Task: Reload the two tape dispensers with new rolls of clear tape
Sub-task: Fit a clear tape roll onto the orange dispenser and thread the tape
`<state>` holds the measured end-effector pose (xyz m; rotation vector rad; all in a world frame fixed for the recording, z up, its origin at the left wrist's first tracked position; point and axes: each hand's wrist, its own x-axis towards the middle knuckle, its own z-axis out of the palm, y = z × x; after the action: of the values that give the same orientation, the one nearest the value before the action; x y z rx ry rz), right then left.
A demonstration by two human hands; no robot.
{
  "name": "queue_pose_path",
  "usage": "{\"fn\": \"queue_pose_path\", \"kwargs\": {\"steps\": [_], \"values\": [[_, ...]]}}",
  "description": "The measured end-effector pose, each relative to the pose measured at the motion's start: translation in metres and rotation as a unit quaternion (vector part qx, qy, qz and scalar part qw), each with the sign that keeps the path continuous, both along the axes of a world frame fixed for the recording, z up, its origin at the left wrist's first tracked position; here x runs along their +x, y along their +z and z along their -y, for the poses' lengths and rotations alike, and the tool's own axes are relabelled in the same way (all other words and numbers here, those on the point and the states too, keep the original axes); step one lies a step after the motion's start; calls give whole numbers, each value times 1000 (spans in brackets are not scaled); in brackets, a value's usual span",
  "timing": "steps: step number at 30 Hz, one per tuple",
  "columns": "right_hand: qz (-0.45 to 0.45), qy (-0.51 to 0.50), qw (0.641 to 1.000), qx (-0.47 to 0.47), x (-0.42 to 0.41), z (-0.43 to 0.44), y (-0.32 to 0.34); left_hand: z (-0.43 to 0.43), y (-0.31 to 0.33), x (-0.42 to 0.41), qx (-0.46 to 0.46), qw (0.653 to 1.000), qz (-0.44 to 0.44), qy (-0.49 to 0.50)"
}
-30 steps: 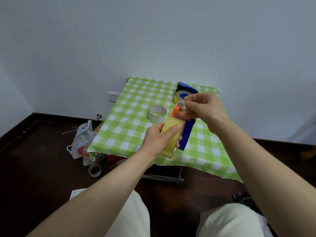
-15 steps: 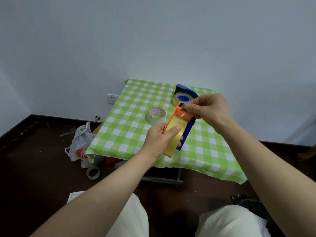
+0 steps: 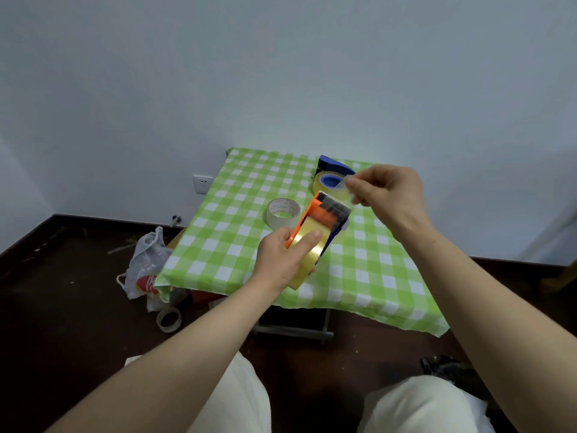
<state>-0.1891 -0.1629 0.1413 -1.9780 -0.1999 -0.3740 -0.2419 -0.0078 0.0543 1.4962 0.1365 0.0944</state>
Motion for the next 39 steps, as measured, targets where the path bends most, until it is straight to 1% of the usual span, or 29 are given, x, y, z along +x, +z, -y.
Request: {"fn": "queue_pose_path", "kwargs": {"steps": [3, 5, 7, 11, 13, 16, 20, 25, 31, 34, 39], "values": [[-53, -5, 999, -10, 7, 3, -5, 4, -6, -4, 1, 1000, 6, -16], [-80, -13, 996, -33, 9, 4, -9, 5, -4, -4, -5, 1000, 7, -15], [-108, -23, 993, -35, 9, 5, -11, 5, -3, -2, -5, 1000, 4, -11], [-169, 6, 985, 35, 10, 7, -11, 4, -1, -1, 1, 1000, 8, -6], [-181, 31, 982, 53, 9, 8, -9, 5, -1, -1, -1, 1000, 10, -5], [-154, 45, 987, 31, 10, 4, -9, 6, -1, -2, -3, 1000, 13, -4], [-83, 7, 996, -43, 16, -6, -15, 8, -1, -1, -3, 1000, 16, 0], [-44, -10, 995, -93, 19, -15, -22, 10, 3, 0, -8, 1000, 25, 6], [-15, -23, 993, -113, 17, -23, -22, 10, 6, -2, -3, 999, 38, 32], [0, -33, 991, -132, 17, -25, -21, 11, 8, -3, -8, 997, 49, 67], [-3, -40, 991, -126, 19, -26, -21, 12, 13, -1, -9, 994, 57, 93]]}}
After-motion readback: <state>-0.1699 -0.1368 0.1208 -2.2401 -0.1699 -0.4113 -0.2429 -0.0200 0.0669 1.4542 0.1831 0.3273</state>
